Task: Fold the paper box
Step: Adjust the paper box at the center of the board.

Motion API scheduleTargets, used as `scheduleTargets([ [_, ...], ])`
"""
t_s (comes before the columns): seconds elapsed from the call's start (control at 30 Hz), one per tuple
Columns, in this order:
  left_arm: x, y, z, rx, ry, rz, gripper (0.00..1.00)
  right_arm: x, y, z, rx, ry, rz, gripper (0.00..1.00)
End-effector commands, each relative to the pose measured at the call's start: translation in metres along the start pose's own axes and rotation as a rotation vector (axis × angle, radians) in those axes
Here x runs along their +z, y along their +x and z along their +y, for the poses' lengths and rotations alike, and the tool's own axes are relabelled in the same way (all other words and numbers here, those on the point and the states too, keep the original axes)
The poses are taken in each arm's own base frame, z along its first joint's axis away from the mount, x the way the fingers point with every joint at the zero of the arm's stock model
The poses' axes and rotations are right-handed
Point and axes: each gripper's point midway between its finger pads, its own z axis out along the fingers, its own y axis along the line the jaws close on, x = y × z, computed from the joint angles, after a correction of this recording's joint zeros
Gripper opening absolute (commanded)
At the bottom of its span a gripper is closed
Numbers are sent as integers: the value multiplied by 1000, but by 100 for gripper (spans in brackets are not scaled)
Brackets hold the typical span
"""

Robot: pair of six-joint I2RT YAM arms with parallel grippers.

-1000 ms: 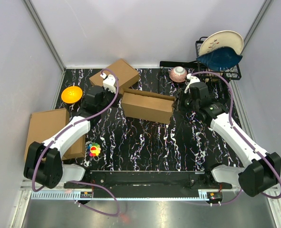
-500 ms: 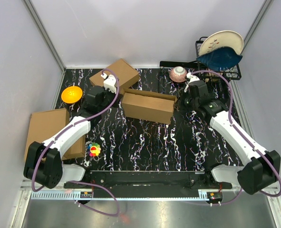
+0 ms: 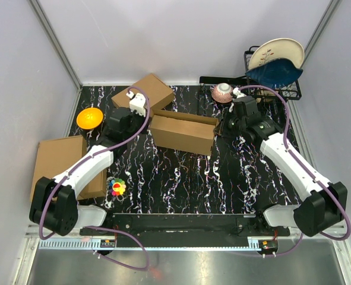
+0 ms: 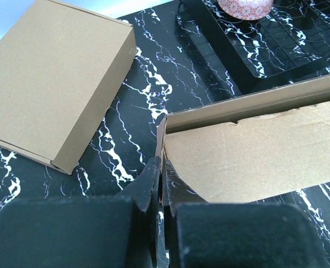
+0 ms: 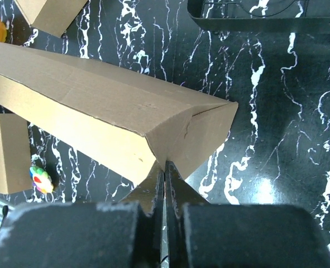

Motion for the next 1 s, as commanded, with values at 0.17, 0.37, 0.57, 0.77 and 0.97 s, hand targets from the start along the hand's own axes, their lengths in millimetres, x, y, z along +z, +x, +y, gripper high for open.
scheduleTargets([
  [0.17, -3, -5, -3, 97, -32, 29, 0, -10, -11, 38, 83, -131, 23, 0],
  [0.37, -1, -1, -6, 137, -37, 48, 0, -9, -14, 43, 110, -150, 36, 0],
  [0.57, 0, 3, -8, 165, -38, 61, 0, -8, -14, 48, 131, -168, 52, 0],
  [0.77, 1, 5, -8, 201, -53, 76, 0, -9, -16, 50, 153, -180, 57, 0],
  [0.97, 3, 8, -10, 228, -58, 91, 0, -10, -19, 52, 170, -192, 62, 0],
])
